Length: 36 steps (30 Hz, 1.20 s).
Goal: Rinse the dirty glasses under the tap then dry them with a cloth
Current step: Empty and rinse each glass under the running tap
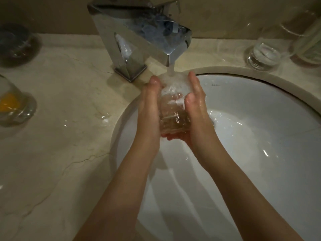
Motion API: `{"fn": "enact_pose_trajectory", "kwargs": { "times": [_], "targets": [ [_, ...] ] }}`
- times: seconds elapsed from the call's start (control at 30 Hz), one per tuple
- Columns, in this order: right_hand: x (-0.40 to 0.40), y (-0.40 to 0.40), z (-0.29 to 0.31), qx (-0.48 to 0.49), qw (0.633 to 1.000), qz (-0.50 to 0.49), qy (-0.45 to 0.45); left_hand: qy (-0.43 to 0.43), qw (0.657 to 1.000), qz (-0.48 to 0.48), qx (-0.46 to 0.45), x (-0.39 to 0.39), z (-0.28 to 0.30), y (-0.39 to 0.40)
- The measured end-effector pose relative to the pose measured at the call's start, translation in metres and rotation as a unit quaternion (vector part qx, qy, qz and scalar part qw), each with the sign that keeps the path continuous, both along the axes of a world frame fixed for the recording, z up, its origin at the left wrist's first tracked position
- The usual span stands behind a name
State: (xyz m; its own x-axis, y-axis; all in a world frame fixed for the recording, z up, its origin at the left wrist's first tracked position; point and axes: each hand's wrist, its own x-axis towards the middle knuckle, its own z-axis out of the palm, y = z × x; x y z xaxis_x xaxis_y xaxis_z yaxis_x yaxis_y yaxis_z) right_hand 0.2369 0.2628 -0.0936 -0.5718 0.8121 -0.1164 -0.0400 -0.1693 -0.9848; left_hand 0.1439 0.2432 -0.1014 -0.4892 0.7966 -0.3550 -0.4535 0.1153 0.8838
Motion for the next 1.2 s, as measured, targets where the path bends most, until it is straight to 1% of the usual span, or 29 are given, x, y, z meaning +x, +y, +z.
{"fn": "enact_pose_trajectory", "kwargs": {
  "times": [0.07, 0.1, 0.13, 0.17, 0.2, 0.23, 0.27, 0.3, 0.33, 0.37, 0.43, 0.47, 0.5, 0.53, 0.57, 0.6, 0.67, 0.7, 0.73, 0.8, 0.87, 0.9, 0.93, 1.0, 1.07, 1.1, 1.13, 1.17, 1.2],
  "targets": [
    [0.001, 0.0, 0.001, 0.094, 0.99, 0.01, -0.103, 0.134, 0.99, 0.032, 0.017, 0.0, -0.003, 0.001],
    [0.002, 0.0, 0.002, 0.118, 0.986, 0.012, -0.118, 0.198, 0.979, 0.034, 0.025, 0.001, -0.003, 0.001],
    [0.002, -0.001, 0.001, 0.119, 0.987, 0.01, -0.109, 0.23, 0.973, 0.029, 0.022, 0.002, -0.001, 0.001],
    [0.002, 0.0, 0.002, 0.101, 0.991, 0.011, -0.081, 0.227, 0.974, 0.021, 0.017, 0.004, 0.001, 0.001],
    [0.002, 0.001, 0.002, 0.063, 0.997, 0.012, -0.041, 0.176, 0.984, 0.012, 0.012, 0.004, 0.004, 0.001],
    [0.001, 0.002, 0.002, 0.007, 1.0, 0.014, 0.01, 0.082, 0.997, -0.001, 0.013, 0.004, 0.007, 0.001],
    [0.001, 0.002, 0.002, -0.049, 0.997, 0.018, 0.058, -0.021, 0.999, -0.014, 0.026, 0.004, 0.011, 0.0],
    [0.001, 0.002, 0.001, -0.073, 0.994, 0.019, 0.076, -0.092, 0.995, -0.021, 0.041, 0.003, 0.013, 0.0],
    [0.0, 0.003, 0.003, -0.072, 0.995, 0.019, 0.07, -0.104, 0.994, -0.02, 0.038, 0.001, 0.015, 0.0],
    [-0.001, 0.004, 0.003, -0.042, 0.998, 0.015, 0.033, -0.073, 0.997, -0.006, 0.018, 0.0, 0.014, 0.0],
    [-0.001, 0.004, 0.004, 0.061, 0.995, 0.022, -0.072, 0.069, 0.997, 0.023, -0.032, 0.0, 0.01, 0.001],
    [-0.001, 0.004, 0.003, 0.106, 0.989, 0.034, -0.102, 0.147, 0.988, 0.034, -0.039, 0.0, 0.007, 0.002],
    [-0.001, 0.003, 0.003, 0.118, 0.986, 0.043, -0.106, 0.202, 0.978, 0.036, -0.035, 0.001, 0.007, 0.001],
    [-0.001, 0.003, 0.002, 0.103, 0.99, 0.046, -0.09, 0.226, 0.973, 0.031, -0.035, 0.002, 0.008, 0.001],
    [-0.001, 0.003, 0.0, 0.065, 0.995, 0.046, -0.059, 0.224, 0.974, 0.02, -0.038, 0.002, 0.007, 0.001],
    [-0.001, 0.004, -0.001, 0.011, 0.999, 0.041, -0.015, 0.188, 0.981, 0.002, -0.039, 0.002, 0.008, 0.001],
    [-0.001, 0.005, -0.001, -0.107, 0.991, 0.031, 0.075, 0.046, 0.998, -0.029, -0.038, 0.0, 0.009, 0.0],
    [-0.001, 0.006, 0.0, -0.128, 0.987, 0.027, 0.09, -0.013, 0.999, -0.031, -0.031, -0.003, 0.007, 0.001],
    [-0.001, 0.007, 0.001, -0.122, 0.989, 0.025, 0.079, -0.033, 0.999, -0.025, -0.027, -0.004, 0.006, 0.001],
    [-0.002, 0.009, 0.001, -0.039, 0.999, 0.018, -0.008, 0.019, 1.0, -0.003, -0.02, 0.0, 0.005, -0.001],
    [-0.001, 0.009, 0.0, 0.073, 0.993, 0.025, -0.088, 0.134, 0.991, 0.027, -0.006, 0.002, 0.0, 0.001],
    [0.0, 0.008, -0.001, 0.097, 0.99, 0.026, -0.095, 0.179, 0.983, 0.037, 0.003, 0.001, -0.001, 0.003],
    [0.001, 0.007, -0.002, 0.096, 0.991, 0.025, -0.086, 0.192, 0.981, 0.033, 0.007, 0.002, -0.001, 0.004],
    [0.0, 0.008, -0.003, 0.033, 0.999, 0.019, -0.033, 0.131, 0.991, -0.014, -0.006, 0.001, 0.001, 0.003],
    [-0.001, 0.009, -0.004, -0.074, 0.996, 0.023, 0.048, -0.008, 0.998, -0.065, -0.023, 0.0, 0.005, 0.0],
    [0.0, 0.009, -0.004, -0.091, 0.994, 0.022, 0.06, -0.049, 0.996, -0.066, -0.021, 0.0, 0.005, -0.001],
    [0.0, 0.01, -0.003, -0.079, 0.996, 0.017, 0.049, -0.065, 0.996, -0.052, -0.018, 0.001, 0.005, -0.001],
    [0.0, 0.011, -0.002, -0.047, 0.999, 0.011, 0.018, -0.045, 0.998, -0.027, -0.024, 0.0, 0.002, 0.001],
    [0.0, 0.011, -0.001, -0.003, 1.0, 0.01, -0.023, 0.004, 0.999, -0.001, -0.035, 0.0, 0.002, 0.002]
  ]
}}
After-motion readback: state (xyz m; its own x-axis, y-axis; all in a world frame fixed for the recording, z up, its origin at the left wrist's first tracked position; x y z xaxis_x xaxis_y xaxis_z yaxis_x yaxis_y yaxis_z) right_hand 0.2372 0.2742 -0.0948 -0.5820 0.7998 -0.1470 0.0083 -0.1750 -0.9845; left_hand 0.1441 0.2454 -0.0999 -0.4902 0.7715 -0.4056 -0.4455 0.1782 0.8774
